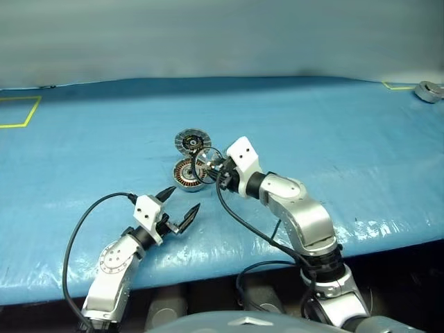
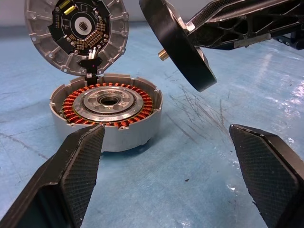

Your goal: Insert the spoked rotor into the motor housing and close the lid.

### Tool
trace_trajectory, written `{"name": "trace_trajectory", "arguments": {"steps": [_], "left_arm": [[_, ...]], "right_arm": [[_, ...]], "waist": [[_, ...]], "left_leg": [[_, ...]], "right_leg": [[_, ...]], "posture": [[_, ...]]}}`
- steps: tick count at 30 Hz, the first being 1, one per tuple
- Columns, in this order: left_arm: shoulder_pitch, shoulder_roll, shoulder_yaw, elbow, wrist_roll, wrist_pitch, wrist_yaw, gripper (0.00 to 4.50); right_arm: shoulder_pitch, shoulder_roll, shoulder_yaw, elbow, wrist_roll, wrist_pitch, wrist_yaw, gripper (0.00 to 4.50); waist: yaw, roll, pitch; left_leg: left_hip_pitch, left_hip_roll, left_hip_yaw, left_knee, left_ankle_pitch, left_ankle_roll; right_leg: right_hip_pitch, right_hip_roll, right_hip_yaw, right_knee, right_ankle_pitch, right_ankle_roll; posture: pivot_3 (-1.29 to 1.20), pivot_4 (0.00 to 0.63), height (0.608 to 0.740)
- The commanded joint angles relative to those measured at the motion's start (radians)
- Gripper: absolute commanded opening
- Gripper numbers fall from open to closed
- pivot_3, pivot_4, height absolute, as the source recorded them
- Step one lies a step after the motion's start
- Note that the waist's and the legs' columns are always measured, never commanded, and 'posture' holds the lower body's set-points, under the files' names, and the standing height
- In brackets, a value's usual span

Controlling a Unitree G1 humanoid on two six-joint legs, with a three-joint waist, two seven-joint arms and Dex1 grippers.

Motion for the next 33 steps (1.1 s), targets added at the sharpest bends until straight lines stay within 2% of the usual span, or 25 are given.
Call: {"name": "trace_trajectory", "arguments": {"steps": [1,8,17,33], "left_arm": [[-0.001,0.02,0.035,-0.033,0.0,-0.035,0.007,4.5],[-0.002,0.041,0.057,-0.034,-0.012,-0.038,-0.002,4.5],[0.006,0.038,0.049,-0.063,-0.019,-0.01,-0.004,4.5],[-0.005,0.036,0.036,-0.09,-0.012,0.022,-0.007,4.5]], "right_arm": [[-0.056,0.016,0.012,0.049,0.016,-0.04,-0.025,1.31],[-0.126,0.022,0.049,0.186,0.032,-0.061,-0.008,1.31],[-0.123,0.023,0.023,0.227,0.113,-0.103,0.025,1.31],[-0.124,-0.033,0.095,0.289,0.072,-0.14,0.021,1.31]], "waist": [[0.0,0.0,0.0],[0.001,0.0,0.0],[0.001,0.0,0.0],[0.0,0.0,0.0]], "left_leg": [[0.0,0.0,0.0,0.0,0.0,0.0],[-0.001,0.0,-0.001,-0.001,0.0,0.0],[-0.001,0.0,-0.001,-0.001,0.0,0.0],[0.0,0.0,0.0,-0.001,0.0,0.0]], "right_leg": [[0.0,0.0,-0.001,0.0,0.0,0.0],[0.0,0.0,-0.001,0.0,0.001,-0.004],[0.0,0.0,-0.001,0.0,0.001,-0.003],[0.0,0.0,-0.001,0.0,0.001,-0.003]], "posture": [[0.0,0.15,0.74],[0.0,0.15,0.74],[0.0,0.15,0.74],[0.0,0.15,0.74]]}}
